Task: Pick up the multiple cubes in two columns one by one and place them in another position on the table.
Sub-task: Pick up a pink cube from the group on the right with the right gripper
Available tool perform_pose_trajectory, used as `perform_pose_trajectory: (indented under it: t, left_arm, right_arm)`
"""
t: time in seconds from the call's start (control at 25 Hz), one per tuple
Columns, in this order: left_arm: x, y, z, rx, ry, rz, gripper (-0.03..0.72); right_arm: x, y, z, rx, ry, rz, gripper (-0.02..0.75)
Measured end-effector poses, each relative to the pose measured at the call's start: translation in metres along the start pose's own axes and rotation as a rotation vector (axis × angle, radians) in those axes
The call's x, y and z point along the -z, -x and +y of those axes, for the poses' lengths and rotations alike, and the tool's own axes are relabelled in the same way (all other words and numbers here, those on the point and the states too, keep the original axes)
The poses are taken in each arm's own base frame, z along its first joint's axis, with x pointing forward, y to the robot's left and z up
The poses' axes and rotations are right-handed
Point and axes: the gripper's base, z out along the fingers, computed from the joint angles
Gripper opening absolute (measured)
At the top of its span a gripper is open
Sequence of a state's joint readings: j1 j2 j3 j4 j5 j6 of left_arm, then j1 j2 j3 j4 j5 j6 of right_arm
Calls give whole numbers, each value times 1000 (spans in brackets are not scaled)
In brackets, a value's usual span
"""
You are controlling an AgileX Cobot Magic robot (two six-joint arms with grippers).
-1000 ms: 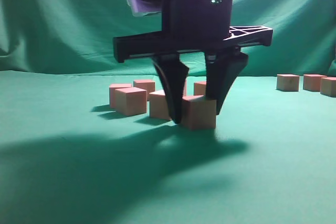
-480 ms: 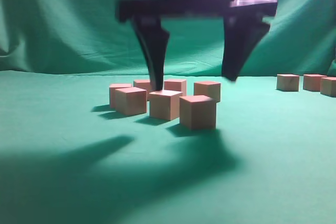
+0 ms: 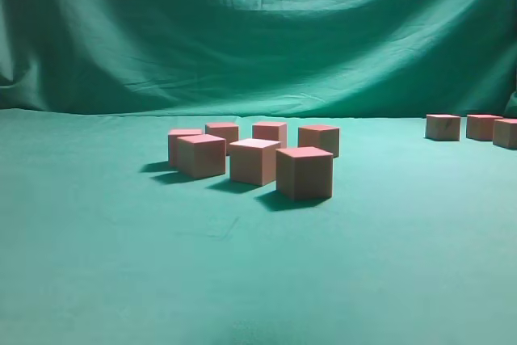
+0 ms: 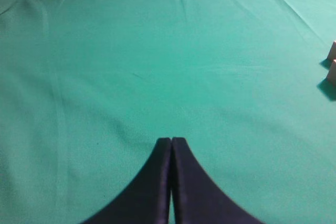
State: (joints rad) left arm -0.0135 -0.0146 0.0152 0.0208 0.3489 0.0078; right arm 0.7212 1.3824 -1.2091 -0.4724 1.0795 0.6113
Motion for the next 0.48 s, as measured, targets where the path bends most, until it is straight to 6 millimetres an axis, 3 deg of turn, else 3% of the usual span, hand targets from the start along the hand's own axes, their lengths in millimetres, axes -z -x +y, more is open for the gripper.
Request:
perform_pose_trajectory:
  t: [0.2, 0.48]
  left_arm:
    - [0, 0, 0, 0, 0, 0, 0]
    - [0, 0, 0, 0, 0, 0, 0]
  right_arm:
    - [11, 0, -69, -159, -107, 14, 605]
    - [-20, -3, -126, -309, -55, 132, 605]
